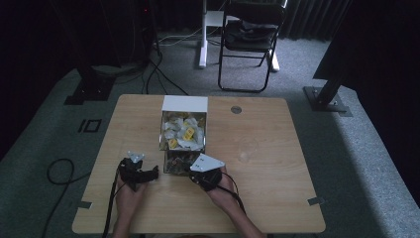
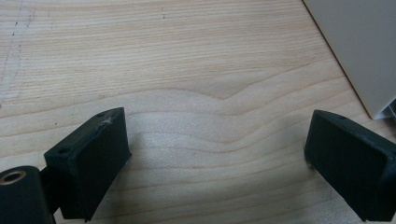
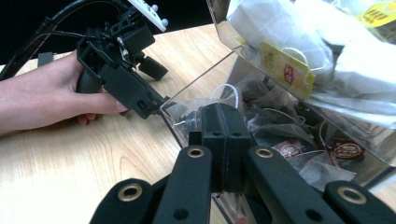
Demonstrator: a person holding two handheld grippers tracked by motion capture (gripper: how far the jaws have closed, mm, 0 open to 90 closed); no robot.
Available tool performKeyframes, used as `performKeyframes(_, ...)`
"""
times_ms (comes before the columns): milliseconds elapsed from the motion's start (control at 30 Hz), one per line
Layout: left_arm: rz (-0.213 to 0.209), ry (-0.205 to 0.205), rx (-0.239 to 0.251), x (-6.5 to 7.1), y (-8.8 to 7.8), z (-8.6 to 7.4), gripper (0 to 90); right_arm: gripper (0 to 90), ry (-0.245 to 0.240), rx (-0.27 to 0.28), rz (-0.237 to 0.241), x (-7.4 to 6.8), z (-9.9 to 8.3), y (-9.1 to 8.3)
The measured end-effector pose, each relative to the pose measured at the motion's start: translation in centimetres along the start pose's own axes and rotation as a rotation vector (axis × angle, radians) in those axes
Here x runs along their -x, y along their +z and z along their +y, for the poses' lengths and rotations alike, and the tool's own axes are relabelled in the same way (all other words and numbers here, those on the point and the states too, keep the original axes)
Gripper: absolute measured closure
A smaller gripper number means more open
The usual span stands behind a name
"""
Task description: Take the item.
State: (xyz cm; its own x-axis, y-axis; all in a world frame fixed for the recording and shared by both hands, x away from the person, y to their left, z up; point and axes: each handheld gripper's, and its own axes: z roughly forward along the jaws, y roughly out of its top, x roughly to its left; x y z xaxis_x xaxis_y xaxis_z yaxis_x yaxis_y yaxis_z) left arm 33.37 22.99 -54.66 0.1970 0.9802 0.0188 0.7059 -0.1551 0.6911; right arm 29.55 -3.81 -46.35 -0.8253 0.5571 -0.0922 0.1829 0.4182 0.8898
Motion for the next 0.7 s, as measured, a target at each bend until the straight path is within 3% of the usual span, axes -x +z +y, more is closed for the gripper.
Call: performKeyframes(700, 0.000, -0.001, 0.002, 0.0, 0.0, 0.0, 6.9, 90.0, -0.005, 0.030, -0.015, 0.4, -0.2, -3.6)
